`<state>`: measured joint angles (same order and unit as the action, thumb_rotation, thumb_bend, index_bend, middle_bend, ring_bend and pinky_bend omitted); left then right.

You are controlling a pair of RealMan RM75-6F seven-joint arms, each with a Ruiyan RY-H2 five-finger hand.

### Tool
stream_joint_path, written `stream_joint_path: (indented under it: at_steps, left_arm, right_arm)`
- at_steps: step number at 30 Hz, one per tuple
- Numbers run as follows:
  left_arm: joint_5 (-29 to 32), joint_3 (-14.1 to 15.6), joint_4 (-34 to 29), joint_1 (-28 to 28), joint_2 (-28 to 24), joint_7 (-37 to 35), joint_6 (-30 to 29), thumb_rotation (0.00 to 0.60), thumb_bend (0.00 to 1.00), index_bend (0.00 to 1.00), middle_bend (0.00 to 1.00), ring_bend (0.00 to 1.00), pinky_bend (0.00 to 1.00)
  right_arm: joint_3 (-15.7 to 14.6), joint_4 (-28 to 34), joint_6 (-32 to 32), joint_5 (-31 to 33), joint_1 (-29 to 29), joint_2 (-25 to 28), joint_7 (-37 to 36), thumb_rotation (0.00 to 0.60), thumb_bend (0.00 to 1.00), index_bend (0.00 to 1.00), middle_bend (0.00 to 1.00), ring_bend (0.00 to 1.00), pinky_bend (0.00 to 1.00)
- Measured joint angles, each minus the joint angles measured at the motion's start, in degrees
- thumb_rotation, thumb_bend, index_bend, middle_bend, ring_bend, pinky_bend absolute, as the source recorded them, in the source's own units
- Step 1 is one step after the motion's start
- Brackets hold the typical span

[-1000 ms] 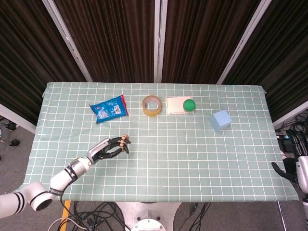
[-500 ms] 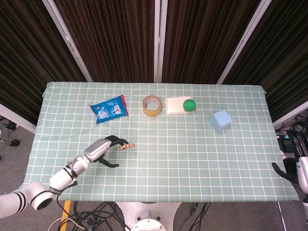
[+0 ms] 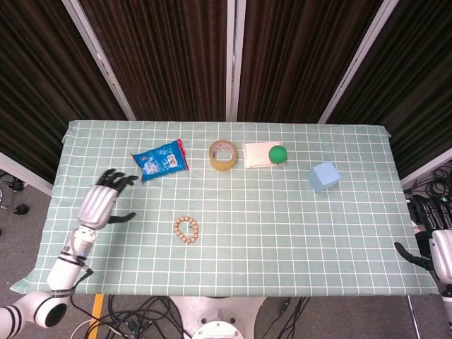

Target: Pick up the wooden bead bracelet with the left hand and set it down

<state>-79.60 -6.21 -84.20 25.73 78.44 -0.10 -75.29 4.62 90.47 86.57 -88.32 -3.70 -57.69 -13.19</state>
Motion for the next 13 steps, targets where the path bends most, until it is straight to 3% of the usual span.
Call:
stream_joint_path:
  at_steps: [5, 13]
  left_arm:
    - [3.9, 0.4, -0.3, -7.6, -4.1, 3.5, -6.1, 0.6, 0.13, 0.21, 0.3, 0.16, 0.1]
    - [3.2, 5.0, -4.9, -17.8, -7.0, 6.2, -15.9, 0.6, 0.13, 0.21, 0.3, 0.16, 0.1]
  right_arm:
    - [-1.3, -2.7, -3.4, -1.9, -2.0, -0.8, -3.0, 0.6, 0.12, 0.0, 0.07, 0.0, 0.0]
    - [-1.4, -4.5, -1.8, -3.6, -2.8, -3.6, -3.3, 0.6, 0.11, 0.0, 0.06, 0.0, 0.0]
